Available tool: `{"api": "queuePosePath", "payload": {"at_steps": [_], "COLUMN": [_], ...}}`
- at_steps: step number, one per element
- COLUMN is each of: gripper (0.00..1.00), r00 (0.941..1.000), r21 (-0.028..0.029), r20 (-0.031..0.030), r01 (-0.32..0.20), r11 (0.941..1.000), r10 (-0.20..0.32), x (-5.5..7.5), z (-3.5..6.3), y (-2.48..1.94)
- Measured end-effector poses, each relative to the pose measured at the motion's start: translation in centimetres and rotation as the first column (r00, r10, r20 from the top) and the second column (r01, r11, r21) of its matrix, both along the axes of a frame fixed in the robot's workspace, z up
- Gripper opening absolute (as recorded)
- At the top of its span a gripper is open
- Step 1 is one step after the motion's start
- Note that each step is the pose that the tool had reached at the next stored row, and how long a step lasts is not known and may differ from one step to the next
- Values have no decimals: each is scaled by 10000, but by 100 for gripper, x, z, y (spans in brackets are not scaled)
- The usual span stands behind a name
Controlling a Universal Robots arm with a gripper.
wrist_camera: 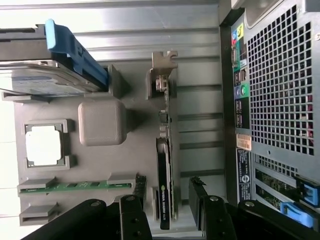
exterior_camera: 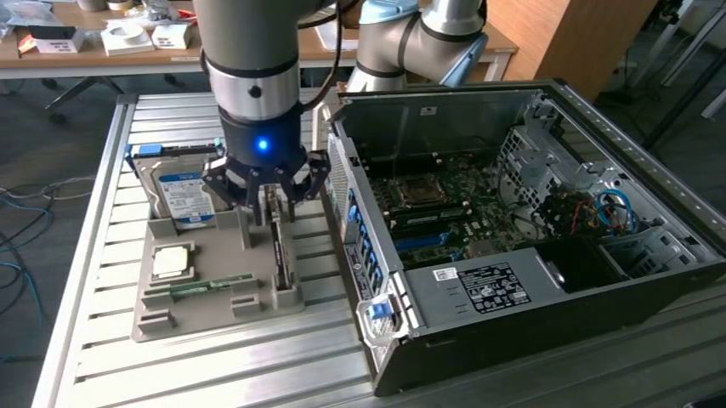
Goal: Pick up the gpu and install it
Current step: 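Pick up the gpu and move the gpu toward the slot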
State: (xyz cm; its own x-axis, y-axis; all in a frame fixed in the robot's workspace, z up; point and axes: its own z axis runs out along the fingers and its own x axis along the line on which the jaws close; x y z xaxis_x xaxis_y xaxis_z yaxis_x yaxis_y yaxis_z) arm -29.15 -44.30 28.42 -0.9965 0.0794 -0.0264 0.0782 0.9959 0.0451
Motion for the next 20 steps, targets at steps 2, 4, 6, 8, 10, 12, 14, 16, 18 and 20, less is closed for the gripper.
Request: {"api": "queuePosePath", "payload": {"at_steps": [2,4,6,8,10,12,14,16,18,20], "gripper": [47,47,47,47,47,47,47,47,47,47], "r00": [10000,10000,10000,10000,10000,10000,10000,10000,10000,10000], "r21": [0,0,-1,-1,0,-1,0,-1,-1,-1], "r20": [0,0,-1,-1,0,-1,0,0,-1,0], "r01": [0,0,0,0,0,0,0,0,0,0], "r11": [10000,10000,10000,10000,10000,10000,10000,10000,10000,10000], "r10": [0,0,0,0,0,0,0,0,0,0], "x": [0,0,0,0,0,0,0,0,0,0], "z": [-30,-62,-95,-128,-164,-195,-226,-257,-283,-301], "y": [0,0,0,0,0,0,0,0,0,0]}}
